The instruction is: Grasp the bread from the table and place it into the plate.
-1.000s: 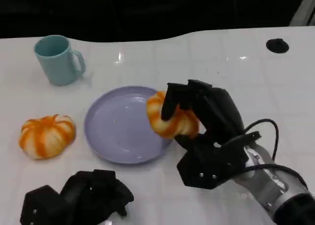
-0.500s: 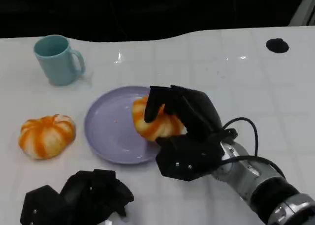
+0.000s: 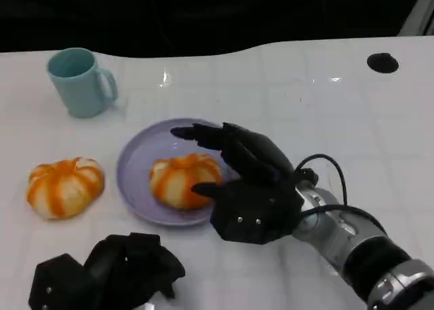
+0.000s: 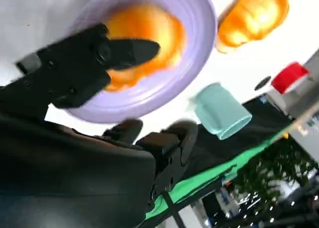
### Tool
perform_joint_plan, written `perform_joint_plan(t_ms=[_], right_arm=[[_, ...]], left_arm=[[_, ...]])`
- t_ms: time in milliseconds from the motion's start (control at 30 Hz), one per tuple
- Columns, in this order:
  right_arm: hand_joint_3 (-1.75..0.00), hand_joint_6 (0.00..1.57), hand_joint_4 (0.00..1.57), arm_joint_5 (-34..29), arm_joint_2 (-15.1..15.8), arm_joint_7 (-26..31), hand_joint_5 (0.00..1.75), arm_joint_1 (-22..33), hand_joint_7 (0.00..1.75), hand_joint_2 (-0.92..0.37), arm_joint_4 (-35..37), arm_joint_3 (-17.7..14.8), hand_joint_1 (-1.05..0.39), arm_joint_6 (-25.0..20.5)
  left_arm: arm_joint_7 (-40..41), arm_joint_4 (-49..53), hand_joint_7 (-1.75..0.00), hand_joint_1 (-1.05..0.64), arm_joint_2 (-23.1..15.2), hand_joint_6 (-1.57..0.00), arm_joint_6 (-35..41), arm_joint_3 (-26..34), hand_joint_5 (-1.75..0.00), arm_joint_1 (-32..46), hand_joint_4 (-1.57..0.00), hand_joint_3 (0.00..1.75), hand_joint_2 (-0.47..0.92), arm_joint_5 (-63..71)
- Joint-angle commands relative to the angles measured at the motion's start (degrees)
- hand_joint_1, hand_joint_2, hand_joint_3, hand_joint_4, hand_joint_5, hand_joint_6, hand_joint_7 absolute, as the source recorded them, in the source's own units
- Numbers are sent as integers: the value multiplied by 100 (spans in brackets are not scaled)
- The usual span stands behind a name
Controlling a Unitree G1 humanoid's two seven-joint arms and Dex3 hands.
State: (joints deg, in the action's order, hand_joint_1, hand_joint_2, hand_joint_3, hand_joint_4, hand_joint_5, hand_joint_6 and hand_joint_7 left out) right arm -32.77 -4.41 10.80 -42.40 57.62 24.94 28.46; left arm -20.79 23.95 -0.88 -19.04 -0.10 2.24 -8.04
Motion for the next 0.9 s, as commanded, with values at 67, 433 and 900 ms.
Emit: perform_joint_plan(t_ms=[67, 433, 900], right_arm=[[-21, 13, 0, 285, 284, -475, 11, 357, 0, -92, -655, -93, -57, 24], [-23, 18, 4, 385, 1208, -791, 18, 1576, 2, -92, -2454, -265, -55, 378], [-13, 55, 39, 72, 1944, 505, 55, 2606, 16, -92, -2859, -840, -42, 1628]], left_arm=[[35, 86, -73, -105, -50, -134, 69, -8, -152, 48, -90, 1, 83, 47], [43, 129, -73, -105, -32, -134, 109, 4, -152, -11, -90, 0, 82, 25], [12, 112, -73, -105, -89, -133, 63, 27, -152, -3, -88, 1, 83, 30]])
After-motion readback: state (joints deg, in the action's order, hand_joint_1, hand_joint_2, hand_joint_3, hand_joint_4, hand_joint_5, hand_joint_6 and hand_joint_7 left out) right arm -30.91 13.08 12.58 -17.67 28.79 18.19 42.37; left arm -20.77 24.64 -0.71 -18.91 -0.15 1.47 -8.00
